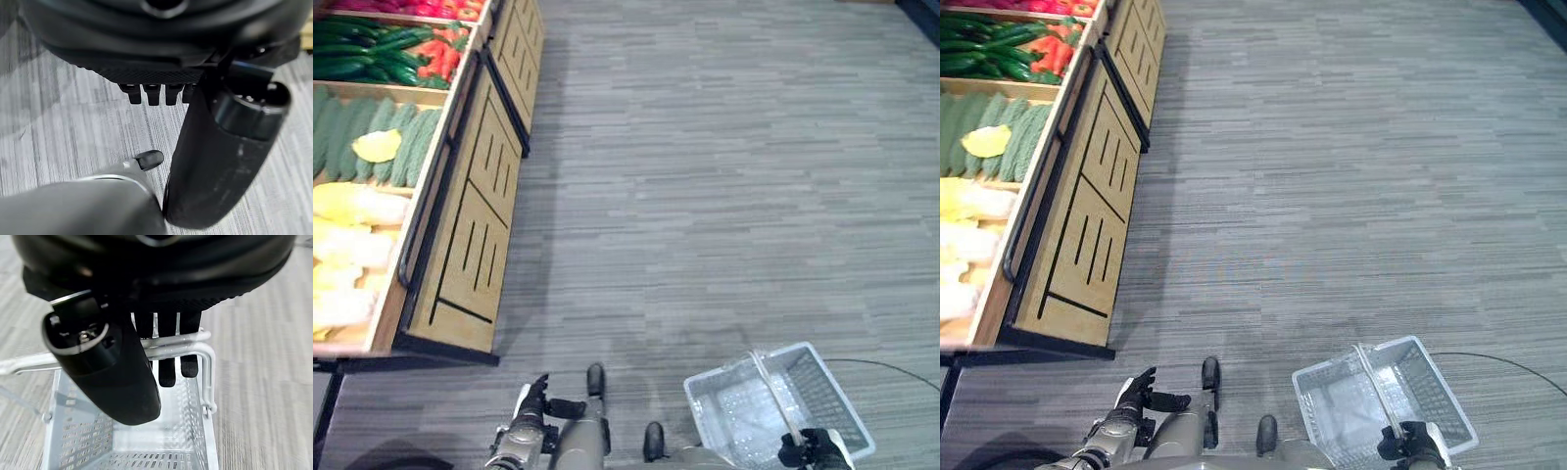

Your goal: Get the vegetables into the basket

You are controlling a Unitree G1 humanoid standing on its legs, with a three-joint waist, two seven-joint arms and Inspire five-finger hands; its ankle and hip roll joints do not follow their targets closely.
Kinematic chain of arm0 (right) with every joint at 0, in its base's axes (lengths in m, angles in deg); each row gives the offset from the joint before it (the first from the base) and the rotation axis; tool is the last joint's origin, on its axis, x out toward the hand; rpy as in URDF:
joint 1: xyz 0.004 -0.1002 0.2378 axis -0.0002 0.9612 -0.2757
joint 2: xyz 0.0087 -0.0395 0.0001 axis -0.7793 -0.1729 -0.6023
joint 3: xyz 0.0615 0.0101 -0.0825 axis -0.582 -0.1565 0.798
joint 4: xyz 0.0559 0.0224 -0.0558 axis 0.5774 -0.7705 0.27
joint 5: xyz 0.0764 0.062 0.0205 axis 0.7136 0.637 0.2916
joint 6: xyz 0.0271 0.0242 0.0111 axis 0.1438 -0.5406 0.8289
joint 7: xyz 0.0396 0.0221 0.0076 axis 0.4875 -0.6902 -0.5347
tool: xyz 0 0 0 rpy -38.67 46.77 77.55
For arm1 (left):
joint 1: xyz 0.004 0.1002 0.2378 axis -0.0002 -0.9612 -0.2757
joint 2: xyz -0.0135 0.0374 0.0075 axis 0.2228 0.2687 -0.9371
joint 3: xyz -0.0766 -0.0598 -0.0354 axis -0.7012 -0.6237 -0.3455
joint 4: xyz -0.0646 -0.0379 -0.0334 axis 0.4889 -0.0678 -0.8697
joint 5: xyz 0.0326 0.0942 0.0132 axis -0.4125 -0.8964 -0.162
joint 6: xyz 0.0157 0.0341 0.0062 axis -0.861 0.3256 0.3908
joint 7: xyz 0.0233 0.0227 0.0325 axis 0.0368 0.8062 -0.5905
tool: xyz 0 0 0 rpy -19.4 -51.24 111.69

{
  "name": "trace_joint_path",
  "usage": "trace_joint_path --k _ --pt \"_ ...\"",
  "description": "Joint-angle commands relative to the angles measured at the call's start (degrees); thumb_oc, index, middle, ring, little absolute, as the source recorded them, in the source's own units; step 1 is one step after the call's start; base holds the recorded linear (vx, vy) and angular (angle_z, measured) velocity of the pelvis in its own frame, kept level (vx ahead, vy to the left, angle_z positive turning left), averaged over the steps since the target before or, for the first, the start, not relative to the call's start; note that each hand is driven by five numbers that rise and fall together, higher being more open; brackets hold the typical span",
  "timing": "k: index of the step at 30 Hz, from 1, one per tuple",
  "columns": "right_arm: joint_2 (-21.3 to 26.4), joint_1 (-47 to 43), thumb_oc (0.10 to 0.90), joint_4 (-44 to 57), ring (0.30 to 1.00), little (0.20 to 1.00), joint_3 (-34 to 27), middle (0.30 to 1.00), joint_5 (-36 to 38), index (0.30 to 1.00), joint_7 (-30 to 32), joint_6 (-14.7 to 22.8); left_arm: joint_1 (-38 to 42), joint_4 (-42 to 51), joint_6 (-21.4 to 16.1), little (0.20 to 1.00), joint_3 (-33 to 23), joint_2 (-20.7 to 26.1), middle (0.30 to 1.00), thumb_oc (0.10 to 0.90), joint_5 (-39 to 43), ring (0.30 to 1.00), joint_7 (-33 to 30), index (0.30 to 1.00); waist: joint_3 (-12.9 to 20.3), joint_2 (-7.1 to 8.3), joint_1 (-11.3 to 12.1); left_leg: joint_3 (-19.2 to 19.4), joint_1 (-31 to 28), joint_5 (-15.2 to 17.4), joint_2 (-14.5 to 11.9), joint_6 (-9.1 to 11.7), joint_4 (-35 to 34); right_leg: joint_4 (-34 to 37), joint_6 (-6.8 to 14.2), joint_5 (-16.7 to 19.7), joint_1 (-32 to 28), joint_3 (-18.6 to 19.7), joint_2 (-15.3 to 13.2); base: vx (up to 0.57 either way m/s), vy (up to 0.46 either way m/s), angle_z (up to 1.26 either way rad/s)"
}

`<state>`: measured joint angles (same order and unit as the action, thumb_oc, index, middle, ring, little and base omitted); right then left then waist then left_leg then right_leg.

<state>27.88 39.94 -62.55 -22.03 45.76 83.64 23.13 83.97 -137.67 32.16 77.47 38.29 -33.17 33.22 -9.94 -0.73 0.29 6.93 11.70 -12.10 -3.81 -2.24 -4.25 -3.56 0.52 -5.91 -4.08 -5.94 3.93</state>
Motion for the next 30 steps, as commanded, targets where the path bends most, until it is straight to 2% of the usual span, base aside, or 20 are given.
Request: trace_joint_path --k 1,3,4,6,7,9,10,11,13,14,16,17,18,19,20,21,22,24,28,30 --pt "2.62 1.69 0.400 4.28 0.300 0.300 -2.04 0.300 0.79 0.300 1.81 1.04 -1.53 1.57 -0.64 1.000 0.65 3.94 1.000 0.900 -1.84 1.000 -0.76 1.000 -0.12 5.38 2.28 -0.46 6.69 6.01 1.30 3.85 9.57 -4.33 9.32 9.86 3.81 4.59 -15.27 0.13 0.131 -0.03" --pt "2.27 1.18 0.400 4.30 0.300 0.300 -1.85 0.300 1.07 0.300 1.66 1.00 -1.02 1.53 -0.70 1.000 0.68 4.24 1.000 0.900 -1.67 1.000 -0.74 1.000 -0.06 6.14 2.52 -0.63 7.14 7.64 2.21 3.11 10.92 -5.27 9.83 12.82 4.17 4.82 -16.05 0.12 0.101 -0.01" --pt "2.25 1.17 0.400 4.29 0.300 0.300 -1.85 0.300 1.08 0.300 1.66 1.00 -1.01 1.52 -0.71 1.000 0.68 4.25 1.000 0.900 -1.67 1.000 -0.74 1.000 -0.04 6.16 2.53 -0.61 7.21 7.71 2.21 3.09 11.01 -5.27 9.85 12.82 4.20 4.85 -16.06 0.08 0.077 0.11" --pt "2.09 0.50 0.400 4.73 0.300 0.300 -1.31 0.300 1.09 0.300 1.59 1.00 -0.82 2.22 -0.73 1.000 0.94 4.58 1.000 0.900 -1.52 1.000 -0.83 1.000 -0.36 6.60 2.89 -0.64 7.08 8.88 2.75 2.18 11.33 -8.31 10.26 16.24 5.69 4.56 -16.79 0.10 0.144 0.27" --pt "1.92 -0.58 0.400 5.48 0.300 0.300 -0.63 0.300 0.84 0.300 1.81 1.00 -0.80 2.55 -0.63 1.000 0.94 4.97 1.000 0.900 -1.22 1.000 -0.92 1.000 -1.03 6.22 3.15 -0.47 5.89 9.47 2.83 1.09 10.68 -14.74 10.30 19.64 8.24 4.17 -16.85 0.13 0.207 0.22" --pt "1.71 -1.34 0.400 5.41 0.300 0.300 -0.06 0.300 0.76 0.300 1.92 1.09 -0.65 2.46 -0.55 1.000 0.94 4.93 1.000 0.900 -0.84 1.000 -0.86 1.000 -1.76 5.29 2.97 -0.66 3.64 10.17 2.92 0.35 9.55 -19.34 9.76 20.47 10.58 2.92 -16.31 0.12 0.161 -0.03" --pt "1.72 -1.37 0.400 5.39 0.300 0.300 -0.05 0.300 0.76 0.300 1.92 1.09 -0.63 2.46 -0.55 1.000 0.92 4.92 1.000 0.900 -0.84 1.000 -0.86 1.000 -1.86 5.31 2.95 -0.67 3.53 10.17 2.96 0.34 9.51 -19.45 9.77 20.38 10.52 2.92 -16.36 0.19 0.119 0.10" --pt "1.42 -1.86 0.400 5.42 0.300 0.300 0.32 0.300 0.88 0.300 2.05 1.28 -0.43 1.95 -0.38 1.000 0.72 5.08 1.000 0.900 -0.64 1.000 -0.73 1.000 -2.66 4.45 2.01 -1.49 0.74 10.50 2.87 0.11 7.91 -21.59 8.78 17.76 14.72 2.88 -14.21 0.21 0.098 0.24" --pt "1.11 -2.06 0.400 5.39 0.300 0.300 0.49 0.300 1.31 0.300 2.11 1.57 -0.18 0.89 -0.47 1.000 0.50 5.14 1.000 0.900 -0.64 1.000 -0.54 1.000 -3.33 3.74 1.00 -1.93 -1.60 10.57 2.54 0.37 6.76 -19.69 7.56 13.15 18.61 1.94 -11.83 0.24 0.062 0.14" --pt "1.12 -2.07 0.400 5.38 0.300 0.300 0.51 0.300 1.32 0.300 2.11 1.59 -0.17 0.85 -0.50 1.000 0.48 5.12 1.000 0.900 -0.64 1.000 -0.54 1.000 -3.56 3.78 0.87 -2.05 -1.90 10.67 2.61 0.42 6.72 -19.95 7.53 12.83 18.38 1.82 -11.93 0.18 -0.009 0.08" --pt "1.01 -2.13 0.400 5.24 0.300 0.300 0.55 0.300 1.81 0.300 2.29 1.80 0.01 0.41 -0.48 1.000 0.54 4.96 1.000 0.900 -0.75 1.000 -0.55 1.000 -4.35 3.73 -0.01 -2.69 -4.08 11.85 2.82 0.90 6.35 -15.15 7.29 11.15 20.88 0.81 -11.28 0.27 -0.067 0.22" --pt "0.82 -2.57 0.400 5.49 0.300 0.300 1.00 0.300 2.01 0.300 2.58 1.83 0.51 -0.34 -0.37 1.000 0.54 4.74 1.000 0.900 -1.06 1.000 -0.75 1.000 -5.21 4.22 -1.26 -3.70 -6.14 13.67 3.57 1.57 6.94 -7.66 8.02 12.51 22.71 0.74 -11.14 0.29 -0.098 0.32" --pt "0.82 -2.57 0.400 5.49 0.300 0.300 1.00 0.300 2.02 0.300 2.58 1.83 0.52 -0.34 -0.37 1.000 0.54 4.74 1.000 0.900 -1.06 1.000 -0.75 1.000 -5.26 4.21 -1.27 -3.71 -6.19 13.68 3.56 1.57 6.95 -7.63 8.02 12.52 22.65 0.72 -11.13 0.48 -0.171 0.42" --pt "1.01 -2.54 0.400 5.52 0.300 0.300 0.95 0.300 1.94 0.300 2.50 1.78 0.84 -0.94 -0.48 1.000 0.58 4.58 1.000 0.900 -1.65 1.000 -0.41 1.000 -5.14 4.66 -2.97 -5.40 -8.72 15.68 4.59 2.03 7.48 -1.16 9.16 15.64 25.50 3.84 -10.98 0.41 -0.132 0.49" --pt "1.18 -2.29 0.400 5.45 0.300 0.300 0.72 0.300 1.95 0.300 2.52 1.77 0.97 -1.14 -0.53 1.000 0.57 4.44 1.000 0.900 -1.84 1.000 -0.36 1.000 -5.29 4.48 -3.57 -6.41 -10.09 16.61 4.63 2.27 7.76 0.90 9.51 16.67 26.07 5.01 -10.72 0.42 -0.132 0.59" --pt "1.23 -2.27 0.400 5.45 0.300 0.300 0.71 0.300 1.95 0.300 2.51 1.77 0.96 -1.15 -0.54 1.000 0.58 4.38 1.000 0.900 -1.84 1.000 -0.36 1.000 -5.43 4.23 -3.56 -6.46 -10.29 16.86 4.39 2.31 7.86 1.01 9.48 16.63 25.75 4.86 -10.51 0.39 -0.113 0.88" --pt "1.14 -1.68 0.400 5.50 0.300 0.300 0.27 0.300 1.74 0.300 2.17 1.57 0.85 -2.19 -0.49 1.000 -0.10 4.16 1.000 0.900 -1.98 1.000 -0.14 1.000 -5.01 4.25 -4.36 -8.35 -12.91 18.23 4.59 2.75 8.49 2.23 9.89 17.71 26.30 5.75 -10.26 0.47 -0.180 0.88" --pt "1.26 -1.04 0.400 4.80 0.300 0.300 0.03 0.300 1.25 0.300 2.01 1.37 -0.20 -2.75 -0.16 1.000 -0.77 3.75 1.000 0.900 -2.21 1.000 -0.21 1.000 -3.41 4.44 -4.30 -10.13 -15.87 19.15 4.34 3.51 9.26 0.38 8.86 18.34 24.88 4.61 -10.36 0.45 -0.215 0.84" --pt "1.84 -0.76 0.400 4.68 0.300 0.300 0.54 0.300 0.74 0.300 1.45 1.41 -1.23 -2.88 -0.02 1.000 -1.27 3.14 1.000 0.900 -1.64 1.000 -0.24 1.000 -1.93 3.77 -4.25 -11.17 -17.43 18.02 2.23 5.15 10.64 -1.42 7.59 17.28 23.60 3.13 -8.83 0.26 -0.200 0.42" --pt "3.02 -0.33 0.400 4.91 0.300 0.300 0.68 0.300 0.72 0.300 1.24 1.76 -1.70 -1.94 -0.24 1.000 -1.07 2.51 1.000 0.900 -0.50 1.000 -0.52 1.000 -1.40 2.64 -3.99 -13.24 -16.89 14.02 0.38 6.95 13.06 -4.59 5.63 13.55 22.89 1.37 -7.01 0.37 -0.353 0.14"
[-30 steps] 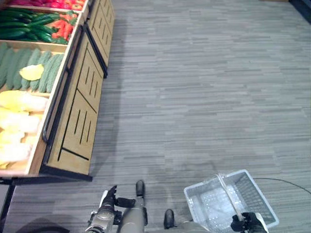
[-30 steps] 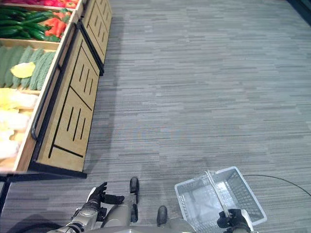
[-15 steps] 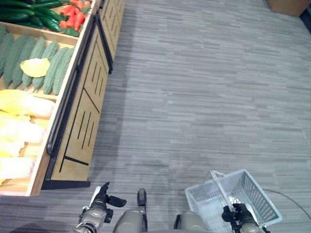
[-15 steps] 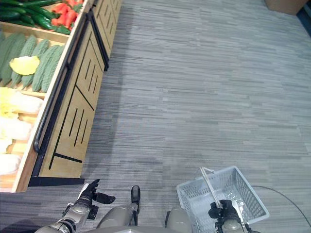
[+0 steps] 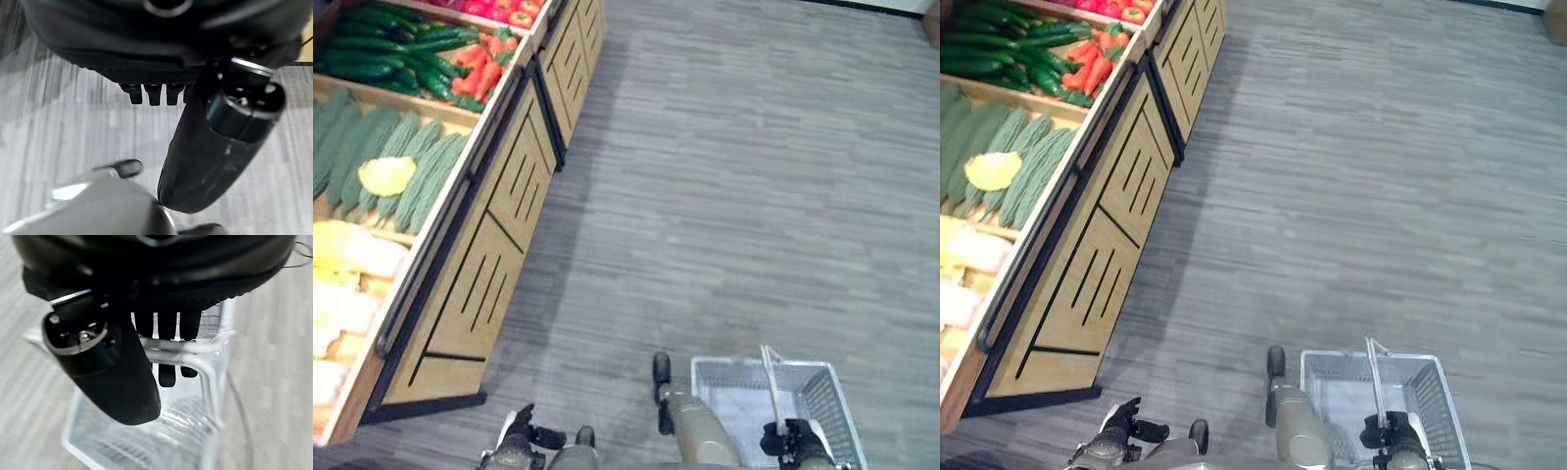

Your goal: Get the vegetables into the basket

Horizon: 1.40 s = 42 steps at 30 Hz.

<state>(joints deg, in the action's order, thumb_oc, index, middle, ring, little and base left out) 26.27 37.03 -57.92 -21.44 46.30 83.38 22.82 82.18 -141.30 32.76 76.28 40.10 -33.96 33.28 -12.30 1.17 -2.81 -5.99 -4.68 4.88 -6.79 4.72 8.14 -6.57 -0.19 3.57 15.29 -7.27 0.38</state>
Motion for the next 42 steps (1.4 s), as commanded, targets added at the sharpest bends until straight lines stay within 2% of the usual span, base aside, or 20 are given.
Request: trace_joint_path --k 1,4,5,6,7,9,11,13,14,15,17,21,22,31,32,34,35,37,39,42 --pt "5.13 2.49 0.400 0.12 0.300 0.300 0.08 0.300 0.07 0.300 1.46 2.07 0.28 2.05 -0.88 1.000 0.43 0.48 1.000 0.900 0.31 1.000 -0.65 1.000 0.92 0.44 -0.77 -0.55 0.24 -4.69 2.86 0.64 2.27 -2.21 5.80 3.12 3.36 2.06 -3.29 0.24 -0.248 0.38" --pt "5.71 2.50 0.400 0.04 0.300 0.300 0.03 0.300 0.13 0.300 1.54 2.12 0.81 2.33 -0.84 1.000 0.80 0.33 1.000 0.900 0.59 1.000 -0.62 1.000 0.58 0.57 -0.89 0.28 2.85 -7.06 2.54 1.58 7.52 -2.28 4.84 1.87 2.31 0.90 -3.71 0.14 -0.171 0.41" --pt "5.93 2.73 0.400 -0.07 0.300 0.300 -0.46 0.300 0.66 0.300 1.79 2.06 1.27 2.69 -0.70 1.000 0.84 0.42 1.000 0.900 1.32 1.000 -0.94 1.000 0.15 0.68 -0.68 3.10 5.14 -9.38 1.36 1.80 9.80 -2.23 4.03 0.32 0.62 -0.47 -4.08 0.09 -0.118 0.30" --pt "5.93 2.72 0.400 -0.08 0.300 0.300 -0.46 0.300 0.66 0.300 1.79 2.06 1.28 2.69 -0.70 1.000 0.85 0.41 1.000 0.900 1.32 1.000 -0.94 1.000 0.14 0.65 -0.70 3.06 5.20 -9.31 1.34 1.81 9.93 -2.24 4.03 0.30 0.62 -0.51 -4.06 0.12 -0.173 0.40" --pt "6.01 2.88 0.400 -0.27 0.300 0.300 -0.87 0.300 1.13 0.300 2.15 2.10 1.90 2.99 -0.67 1.000 1.16 0.43 1.000 0.900 1.59 1.000 -1.25 1.000 -0.24 0.83 -0.68 6.28 7.23 -9.92 0.29 1.61 10.02 -1.92 3.71 -0.32 -0.54 -1.48 -4.66 0.11 -0.138 0.58" --pt "6.16 3.61 0.400 -0.63 0.300 0.300 -2.05 0.300 2.04 0.300 2.77 1.98 3.08 3.23 -0.62 1.000 2.00 0.15 1.000 0.900 1.28 1.000 -1.57 1.000 -1.24 0.62 -0.48 14.03 12.79 -7.59 -1.05 0.71 6.88 -0.48 3.83 -1.76 -3.84 -4.50 -6.18 0.14 -0.160 0.86" --pt "6.14 3.96 0.400 -0.61 0.300 0.300 -2.63 0.300 2.39 0.300 3.36 1.84 3.81 3.37 -0.56 1.000 2.29 0.05 1.000 0.900 0.90 1.000 -1.89 1.000 -1.17 0.71 -0.91 19.53 17.39 -7.47 -1.76 0.41 3.86 0.37 4.27 -2.15 -4.90 -5.92 -6.98 0.09 -0.054 1.00" --pt "5.94 4.24 0.400 -0.48 0.300 0.300 -2.74 0.300 2.40 0.300 3.47 1.78 3.84 3.31 -0.50 1.000 2.30 0.14 1.000 0.900 0.69 1.000 -1.93 1.000 -1.07 0.27 -1.06 21.34 17.71 -7.33 -2.54 1.22 2.48 0.22 4.74 -3.60 -6.06 -5.94 -6.70 0.14 0.002 0.81" --pt "5.72 4.74 0.400 -0.35 0.300 0.300 -2.73 0.300 2.22 0.300 3.64 1.68 3.87 3.12 -0.40 1.000 2.05 0.25 1.000 0.900 0.50 1.000 -2.06 1.000 -1.21 0.09 -1.10 24.70 18.58 -10.28 -3.08 1.05 0.48 0.11 4.15 -3.57 -6.60 -7.00 -6.58 0.34 0.042 0.59" --pt "5.48 5.36 0.400 -0.71 0.300 0.300 -2.96 0.300 1.96 0.300 3.83 1.43 3.61 2.80 -0.31 1.000 1.51 0.40 1.000 0.900 0.31 1.000 -2.55 1.000 -0.89 -0.55 -0.48 25.63 19.00 -12.60 -3.65 2.18 -2.52 -0.33 4.41 -5.74 -8.81 -7.42 -5.89 0.27 0.066 0.20" --pt "5.51 5.56 0.400 -1.38 0.300 0.300 -2.94 0.300 1.60 0.300 3.71 1.28 2.82 2.57 -0.20 1.000 1.36 0.56 1.000 0.900 0.06 1.000 -2.62 1.000 -1.07 -0.74 0.62 25.11 19.22 -15.54 -4.33 2.05 -4.42 -0.57 4.00 -6.22 -10.59 -7.95 -5.59 0.29 0.102 0.10" --pt "5.09 5.81 0.400 -1.36 0.300 0.300 -2.95 0.300 0.97 0.300 3.51 1.08 1.45 2.55 0.00 1.000 1.38 1.23 1.000 0.900 -1.02 1.000 -2.29 1.000 -0.08 0.00 1.44 25.48 17.36 -14.64 -3.04 0.64 -6.77 -1.20 4.89 -7.03 -12.36 -7.29 -6.57 0.24 0.171 -0.19" --pt "4.66 5.45 0.400 -1.23 0.300 0.300 -2.47 0.300 0.64 0.300 3.52 0.97 1.62 2.73 -0.18 1.000 1.42 1.55 1.000 0.900 -0.84 1.000 -2.28 1.000 -0.02 0.77 1.97 25.76 17.21 -13.75 -2.18 -0.11 -6.69 -0.92 5.63 -6.65 -12.76 -7.17 -7.60 0.13 0.168 -0.10" --pt "2.52 0.52 0.400 -1.88 0.300 0.300 1.40 0.300 -1.24 0.300 3.00 0.02 2.30 3.27 -0.53 1.000 1.12 2.28 1.000 0.900 0.31 1.000 -2.45 1.000 0.60 4.09 4.55 25.88 16.69 -10.26 1.38 -2.68 -7.74 0.78 9.92 0.49 -12.54 -6.75 -11.88 0.08 0.139 0.10" --pt "2.51 0.51 0.400 -1.89 0.300 0.300 1.40 0.300 -1.24 0.300 3.00 0.02 2.30 3.28 -0.53 1.000 1.12 2.29 1.000 0.900 0.30 1.000 -2.45 1.000 0.58 4.11 4.56 25.91 16.65 -10.26 1.41 -2.69 -7.77 0.78 9.94 0.49 -12.56 -6.73 -11.90 0.10 0.160 0.07" --pt "2.36 0.10 0.400 -1.38 0.300 0.300 1.80 0.300 -1.50 0.300 2.65 0.11 1.69 3.33 -0.39 1.000 0.82 2.83 1.000 0.900 0.84 1.000 -1.84 1.000 0.56 4.02 5.05 24.55 14.18 -9.26 3.08 -4.40 -9.24 -9.24 10.97 4.32 -10.25 -5.87 -13.59 0.11 0.180 0.02" --pt "2.36 0.10 0.400 -1.38 0.300 0.300 1.81 0.300 -1.50 0.300 2.65 0.11 1.68 3.34 -0.39 1.000 0.81 2.83 1.000 0.900 0.84 1.000 -1.84 1.000 0.56 4.05 5.04 24.57 14.15 -9.27 3.14 -4.42 -9.29 -9.34 11.00 4.26 -10.20 -5.84 -13.65 0.16 0.117 0.10" --pt "2.05 -0.40 0.400 -0.89 0.300 0.300 2.41 0.300 -0.98 0.300 2.07 0.53 1.81 2.67 -0.38 1.000 0.93 3.60 1.000 0.900 0.79 1.000 -1.37 1.000 -0.06 3.05 3.85 21.14 11.45 -8.81 3.31 -4.93 -10.85 -15.28 9.86 5.78 -5.34 -0.37 -10.87 0.18 0.056 0.51" --pt "1.80 -0.94 0.400 -0.93 0.300 0.300 2.82 0.300 -0.31 0.300 2.11 0.86 2.01 1.96 -0.59 1.000 0.27 4.02 1.000 0.900 1.51 1.000 -1.34 1.000 -0.74 2.34 3.41 18.80 10.03 -8.67 3.20 -4.60 -11.29 -13.75 8.76 3.76 -2.39 1.33 -9.22 0.18 -0.040 1.16" --pt "1.79 -1.19 0.400 -0.82 0.300 0.300 3.08 0.300 0.34 0.300 1.99 0.91 2.45 1.77 -0.91 1.000 0.60 4.07 1.000 0.900 1.67 1.000 -1.34 1.000 -1.65 2.22 2.66 15.22 8.68 -7.85 3.54 -3.67 -11.31 -6.50 9.03 3.20 -0.54 2.99 -9.72 0.17 -0.114 0.75"
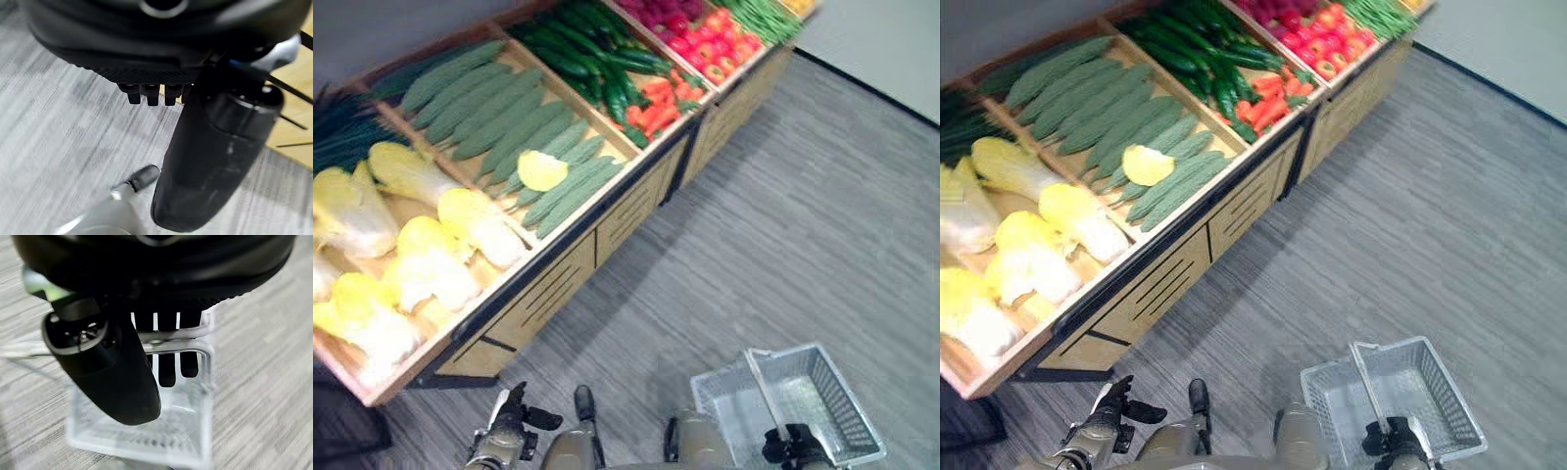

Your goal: Get the vegetables into the basket

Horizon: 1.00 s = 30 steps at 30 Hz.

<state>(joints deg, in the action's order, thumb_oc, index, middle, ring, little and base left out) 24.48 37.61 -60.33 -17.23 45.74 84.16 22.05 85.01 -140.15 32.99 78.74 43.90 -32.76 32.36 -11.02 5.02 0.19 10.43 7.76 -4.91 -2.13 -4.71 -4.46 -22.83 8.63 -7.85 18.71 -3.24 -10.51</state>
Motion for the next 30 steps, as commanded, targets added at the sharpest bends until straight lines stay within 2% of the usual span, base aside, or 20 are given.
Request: trace_joint_path --k 1,2,3,5,6,8,11,13,14,15,17,18,21,22,24,30 --pt "3.57 -1.80 0.400 1.57 0.300 0.300 -1.12 0.300 0.89 0.300 1.20 1.68 -0.36 0.61 -1.14 1.000 -1.87 0.28 1.000 0.900 0.47 1.000 -0.41 1.000 -2.85 -1.65 -0.38 -1.24 -3.60 1.88 -1.15 5.77 1.33 9.94 0.20 14.78 -3.92 -1.09 1.20 0.17 -0.132 0.78" --pt "3.55 -2.14 0.400 1.41 0.300 0.300 -0.94 0.300 1.13 0.300 1.12 1.62 -0.12 0.04 -1.11 1.000 -1.58 0.28 1.000 0.900 0.24 1.000 -0.16 1.000 -3.11 -1.78 -1.09 -3.16 -4.25 2.47 -0.94 6.05 1.39 13.74 0.58 15.09 -2.86 1.73 1.62 0.26 -0.213 1.04" --pt "3.47 -1.94 0.400 1.77 0.300 0.300 -1.12 0.300 1.45 0.300 1.15 1.85 0.31 -0.68 -1.21 1.000 -1.95 0.70 1.000 0.900 0.35 1.000 -0.49 1.000 -3.47 -1.66 -1.87 -6.81 -5.05 3.57 -0.76 6.66 2.22 16.91 1.31 16.51 -1.99 5.97 1.63 0.34 -0.281 1.04" --pt "3.45 -1.35 0.400 2.02 0.300 0.300 -1.69 0.300 1.69 0.300 1.07 1.86 0.70 -1.65 -1.20 1.000 -2.27 1.02 1.000 0.900 0.15 1.000 -0.64 1.000 -3.44 -1.69 -2.67 -11.56 -5.34 4.93 -0.81 7.16 3.36 19.27 1.90 17.05 -1.05 10.65 1.31 0.31 -0.303 1.29" --pt "3.44 -0.94 0.400 2.07 0.300 0.300 -2.15 0.300 1.78 0.300 1.06 1.86 0.65 -1.91 -1.17 1.000 -2.30 1.10 1.000 0.900 -0.04 1.000 -0.67 1.000 -3.41 -1.49 -2.76 -13.23 -5.67 5.49 -0.79 7.54 3.83 19.42 2.18 17.38 -0.63 11.81 1.09 0.26 -0.327 1.61" --pt "3.41 0.27 0.400 2.11 0.300 0.300 -2.97 0.300 1.70 0.300 0.82 1.80 0.29 -2.60 -0.91 1.000 -2.90 1.25 1.000 0.900 -0.41 1.000 -0.60 1.000 -3.17 -0.93 -2.48 -16.38 -5.88 6.40 -0.82 8.20 5.36 18.02 2.08 16.25 -2.25 10.81 0.50 0.19 -0.335 1.68" --pt "3.53 0.11 0.400 2.32 0.300 0.300 -2.64 0.300 1.34 0.300 0.50 1.76 -0.24 -3.40 -0.52 1.000 -3.70 1.40 1.000 0.900 -0.30 1.000 -0.72 1.000 -2.42 -0.50 -2.63 -17.84 -6.20 6.42 -1.99 8.86 5.30 17.64 1.75 15.76 -3.01 9.97 1.24 0.15 -0.334 1.15" --pt "4.49 0.00 0.400 1.95 0.300 0.300 -1.87 0.300 0.41 0.300 0.24 1.96 -1.60 -3.90 -0.33 1.000 -5.49 1.02 1.000 0.900 0.55 1.000 -1.37 1.000 -1.22 -0.78 -2.21 -18.72 -6.29 5.58 -4.85 10.10 5.51 17.92 0.26 14.25 -4.59 8.39 3.62 0.16 -0.371 0.40" --pt "4.50 -0.01 0.400 1.94 0.300 0.300 -1.86 0.300 0.41 0.300 0.24 1.96 -1.62 -3.89 -0.33 1.000 -5.51 1.01 1.000 0.900 0.55 1.000 -1.37 1.000 -1.22 -0.82 -2.24 -18.75 -6.31 5.58 -4.90 10.13 5.47 17.91 0.23 14.24 -4.61 8.34 3.66 0.12 -0.337 0.38" --pt "5.32 0.11 0.400 2.33 0.300 0.300 -1.68 0.300 0.08 0.300 0.46 2.36 -1.78 -3.50 -0.28 1.000 -5.18 0.37 1.000 0.900 0.55 1.000 -1.61 1.000 -0.94 -1.18 -1.91 -19.15 -5.75 4.36 -6.27 10.89 5.73 17.62 -0.70 13.27 -5.13 6.68 4.80 0.09 -0.287 0.31" --pt "5.71 0.20 0.400 2.35 0.300 0.300 -1.75 0.300 0.05 0.300 0.48 2.36 -1.70 -3.37 -0.22 1.000 -4.75 0.01 1.000 0.900 0.35 1.000 -1.66 1.000 -0.95 -1.44 -2.00 -19.02 -5.21 3.72 -6.65 11.11 5.95 17.50 -0.96 12.88 -5.37 5.78 4.84 0.05 -0.224 0.26" --pt "6.25 0.58 0.400 2.30 0.300 0.300 -2.27 0.300 0.29 0.300 0.65 2.33 -1.23 -2.90 -0.23 1.000 -3.44 -0.72 1.000 0.900 -0.15 1.000 -1.62 1.000 -1.20 -1.84 -2.57 -16.47 -4.13 2.34 -7.35 11.20 6.46 17.04 -1.34 12.01 -5.93 3.91 4.51 0.00 -0.124 0.51" --pt "5.62 1.67 0.400 1.72 0.300 0.300 -2.71 0.300 0.91 0.300 0.69 2.19 -0.55 -1.73 -0.33 1.000 -1.98 -1.10 1.000 0.900 -0.61 1.000 -1.78 1.000 -1.49 -2.53 -3.89 -8.99 -3.45 1.05 -8.31 11.13 5.39 16.77 -1.74 11.36 -6.64 1.79 4.04 -0.01 -0.085 0.63" --pt "5.62 1.67 0.400 1.72 0.300 0.300 -2.71 0.300 0.91 0.300 0.69 2.19 -0.55 -1.73 -0.33 1.000 -1.98 -1.10 1.000 0.900 -0.61 1.000 -1.78 1.000 -1.49 -2.53 -3.89 -8.99 -3.45 1.05 -8.31 11.13 5.39 16.77 -1.74 11.36 -6.64 1.79 4.04 0.00 -0.016 0.52" --pt "4.70 2.55 0.400 0.82 0.300 0.300 -2.93 0.300 1.31 0.300 0.47 1.97 -1.12 -2.05 -0.23 1.000 -1.41 -1.32 1.000 0.900 -1.78 1.000 -1.90 1.000 -0.76 -3.50 -4.27 -5.58 -3.78 -0.43 -8.77 11.75 2.87 17.82 -1.64 11.62 -7.07 0.77 4.11 0.03 0.003 0.30" --pt "3.43 2.99 0.400 0.47 0.300 0.300 -2.21 0.300 1.18 0.300 0.02 1.88 -1.97 -2.79 0.04 1.000 -2.74 -1.30 1.000 0.900 -1.10 1.000 -2.10 1.000 0.65 -4.02 -4.14 -4.90 -4.56 -1.20 -8.82 12.13 -0.54 20.23 -0.67 12.95 -7.89 0.05 3.38 0.02 0.052 0.08"
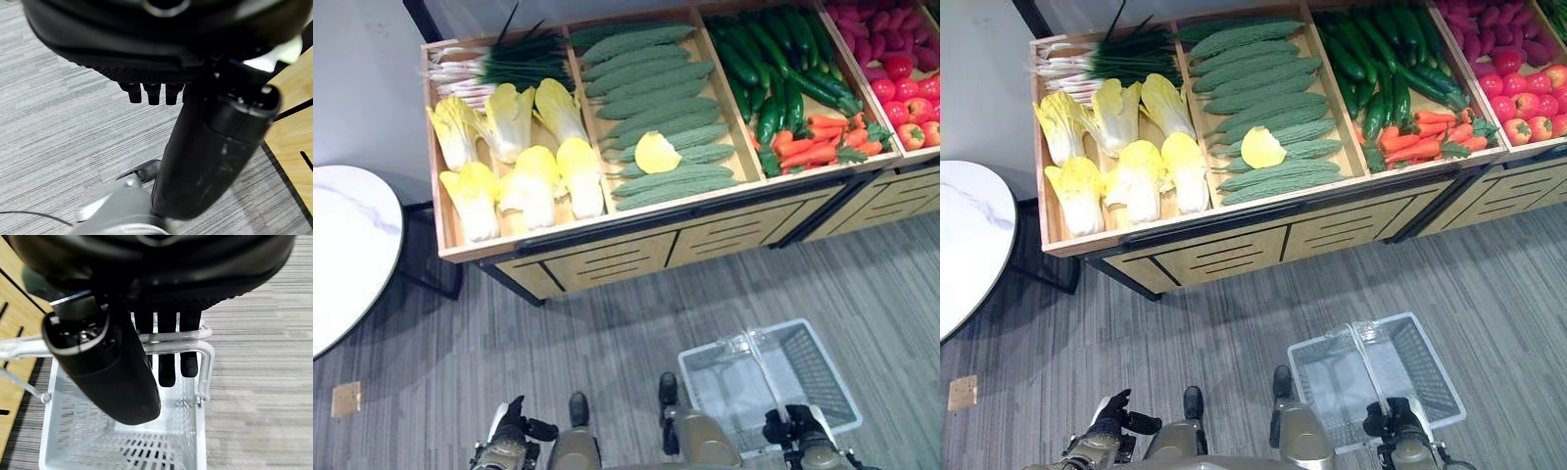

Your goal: Get the vegetables into the basket

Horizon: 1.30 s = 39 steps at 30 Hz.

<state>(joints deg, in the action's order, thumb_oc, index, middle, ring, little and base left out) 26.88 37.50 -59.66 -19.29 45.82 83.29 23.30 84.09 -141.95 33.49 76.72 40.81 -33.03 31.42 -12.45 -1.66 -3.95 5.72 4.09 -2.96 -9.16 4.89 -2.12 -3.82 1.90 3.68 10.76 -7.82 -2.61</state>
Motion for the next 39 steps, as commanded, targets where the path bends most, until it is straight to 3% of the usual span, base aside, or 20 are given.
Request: trace_joint_path --k 1,6,9,12,13,16,20,22,27,29,39 --pt "0.81 3.10 0.400 -0.18 0.300 0.300 -0.11 0.300 1.01 0.300 0.85 0.58 -1.11 -1.41 -0.41 1.000 -1.63 1.98 1.000 0.900 -0.28 1.000 -1.40 1.000 2.15 2.75 -0.04 -0.23 -0.86 -2.88 -1.57 2.51 -2.88 1.74 6.23 1.78 -0.11 4.68 -4.82 -0.01 0.104 0.05" --pt "0.24 3.47 0.400 -0.67 0.300 0.300 0.12 0.300 0.23 0.300 0.63 0.41 -1.35 -2.42 -0.47 1.000 -6.50 2.78 1.000 0.900 3.34 1.000 -3.73 1.000 2.69 3.07 0.38 -0.34 -1.23 -2.20 -0.62 2.34 -2.88 3.60 6.93 3.17 -1.07 4.40 -6.04 0.00 0.093 0.01" --pt "-0.58 3.30 0.400 -1.34 0.300 0.300 0.43 0.300 -1.11 0.300 1.36 0.22 -0.19 -0.92 -2.84 1.000 -13.65 5.31 1.000 0.900 9.24 1.000 -11.45 1.000 3.25 3.41 1.30 -0.71 -1.49 -1.62 0.32 2.25 -2.88 4.95 7.60 4.33 -1.82 4.03 -7.18 0.00 0.093 0.02" --pt "-1.18 3.97 0.400 -0.79 0.300 0.300 0.59 0.300 -2.02 0.300 2.49 0.70 0.18 3.93 -4.77 1.000 -16.75 6.64 1.000 0.900 9.96 1.000 -17.89 1.000 3.51 3.79 1.56 -1.06 -1.50 -1.52 0.51 2.42 -2.88 5.13 7.86 4.39 -2.33 3.58 -7.61 0.00 0.043 0.03" --pt "-1.46 4.30 0.400 -0.68 0.300 0.300 0.83 0.300 -2.44 0.300 3.02 0.79 0.44 7.71 -6.51 1.000 -18.56 8.22 1.000 0.900 9.51 1.000 -23.06 1.000 3.68 4.07 1.75 -1.28 -1.45 -1.51 0.57 2.57 -2.88 5.19 7.97 4.41 -2.48 3.41 -7.77 0.00 0.008 0.12" --pt "-1.93 5.17 0.400 -0.41 0.300 0.300 1.10 0.300 -3.08 0.300 3.30 1.37 -0.31 15.57 -7.66 1.000 -21.95 10.51 1.000 0.900 7.66 1.000 -29.78 1.000 3.98 4.69 1.86 -1.49 -1.62 -1.39 0.43 2.83 -2.88 5.41 8.23 4.38 -3.17 2.77 -8.00 0.01 -0.003 0.10" --pt "-1.70 6.25 0.400 0.07 0.300 0.300 -0.28 0.300 -4.91 0.300 3.80 1.49 -4.04 39.64 -8.31 1.000 -25.24 13.65 1.000 0.900 -1.21 1.000 -36.41 1.000 4.90 5.04 2.20 -2.28 -1.66 -1.28 0.17 3.26 -2.88 6.12 8.35 4.06 -4.37 1.73 -8.04 0.01 -0.007 0.03" --pt "-1.77 6.30 0.400 0.01 0.300 0.300 -0.77 0.300 -5.22 0.300 3.77 1.64 -4.45 44.08 -7.68 1.000 -26.10 14.14 1.000 0.900 -4.76 1.000 -37.42 1.000 5.20 5.20 2.16 -2.39 -1.71 -1.20 0.02 3.36 -2.88 6.35 8.35 3.95 -4.73 1.56 -7.90 0.02 -0.023 0.17" --pt "-1.35 6.26 0.400 -0.29 0.300 0.300 -0.21 0.300 -6.44 0.300 3.13 1.23 -0.91 53.91 -6.26 1.000 -26.42 14.38 1.000 0.900 -8.71 1.000 -37.36 1.000 5.90 5.41 1.41 -1.67 -2.07 -0.98 -0.51 3.75 -2.88 7.25 8.28 4.03 -5.19 2.12 -7.40 0.00 -0.006 0.02" --pt "-0.39 6.29 0.400 1.55 0.300 0.300 1.28 0.300 -7.43 0.300 2.67 1.65 4.14 58.96 -5.67 1.000 -24.48 15.54 1.000 0.900 -10.54 1.000 -36.23 1.000 5.86 5.56 0.10 -0.73 -2.15 -0.94 -0.96 4.01 -2.88 7.52 8.27 4.29 -4.74 3.00 -7.07 -0.01 -0.004 -0.14" --pt "0.75 4.12 0.400 3.30 0.300 0.300 4.36 0.300 -8.21 0.300 1.69 1.55 17.42 53.97 -3.13 1.000 -17.41 17.13 1.000 0.900 -10.84 1.000 -35.72 1.000 4.58 5.95 -2.52 1.46 -2.29 -0.75 -1.55 3.95 -2.88 7.45 8.51 5.09 -2.50 5.73 -6.46 -0.01 0.006 -0.19"
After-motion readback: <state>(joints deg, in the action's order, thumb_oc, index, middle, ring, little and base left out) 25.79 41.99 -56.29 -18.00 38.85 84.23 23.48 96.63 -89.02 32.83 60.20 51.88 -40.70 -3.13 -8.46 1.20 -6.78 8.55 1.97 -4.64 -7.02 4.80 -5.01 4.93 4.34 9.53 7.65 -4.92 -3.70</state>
